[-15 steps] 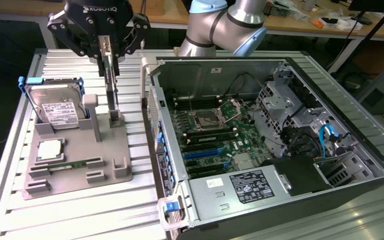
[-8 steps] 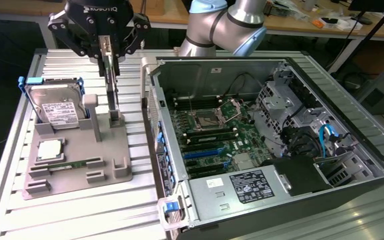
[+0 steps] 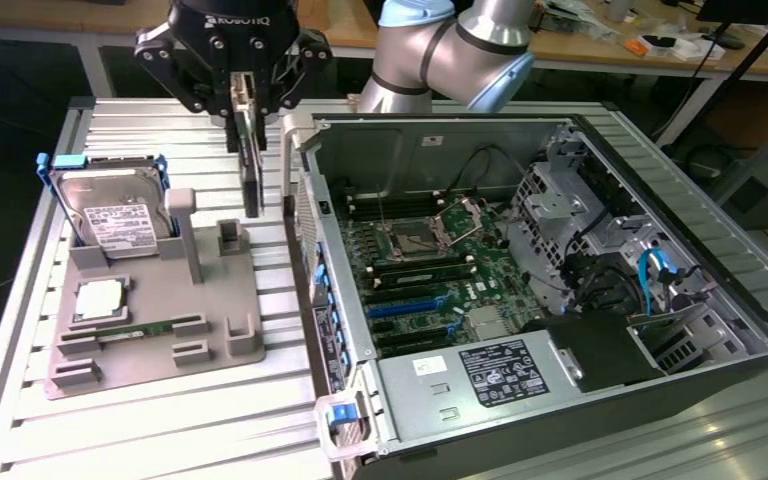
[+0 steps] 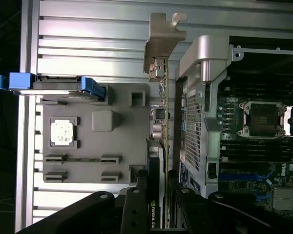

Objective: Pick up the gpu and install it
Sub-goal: 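Pick up the gpu and move the gpu toward the slot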

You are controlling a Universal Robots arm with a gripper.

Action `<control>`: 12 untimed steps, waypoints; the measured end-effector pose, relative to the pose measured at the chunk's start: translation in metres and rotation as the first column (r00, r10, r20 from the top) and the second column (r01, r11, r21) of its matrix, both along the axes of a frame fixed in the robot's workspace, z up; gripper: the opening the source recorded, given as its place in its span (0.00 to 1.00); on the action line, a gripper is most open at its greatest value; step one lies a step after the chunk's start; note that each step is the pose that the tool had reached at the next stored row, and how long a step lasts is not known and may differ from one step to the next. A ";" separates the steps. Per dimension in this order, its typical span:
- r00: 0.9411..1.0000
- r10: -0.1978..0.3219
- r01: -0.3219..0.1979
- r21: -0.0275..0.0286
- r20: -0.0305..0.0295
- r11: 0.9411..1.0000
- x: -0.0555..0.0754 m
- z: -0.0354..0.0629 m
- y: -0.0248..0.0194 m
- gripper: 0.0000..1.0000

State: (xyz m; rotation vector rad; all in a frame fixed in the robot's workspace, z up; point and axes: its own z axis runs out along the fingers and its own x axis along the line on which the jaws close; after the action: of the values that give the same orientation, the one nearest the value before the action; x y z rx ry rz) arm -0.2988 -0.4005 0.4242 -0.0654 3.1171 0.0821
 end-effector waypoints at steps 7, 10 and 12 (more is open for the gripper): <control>1.000 0.000 0.000 0.001 0.000 1.000 0.020 0.0000 0.0000 0.27; 1.000 0.000 0.000 0.002 0.000 1.000 0.027 -0.0001 0.0000 0.27; 1.000 0.000 0.000 0.003 0.000 1.000 0.032 -0.0001 0.0000 0.27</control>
State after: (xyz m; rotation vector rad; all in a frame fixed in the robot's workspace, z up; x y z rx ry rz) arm -0.2668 -0.4005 0.4241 -0.0652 3.1170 0.0863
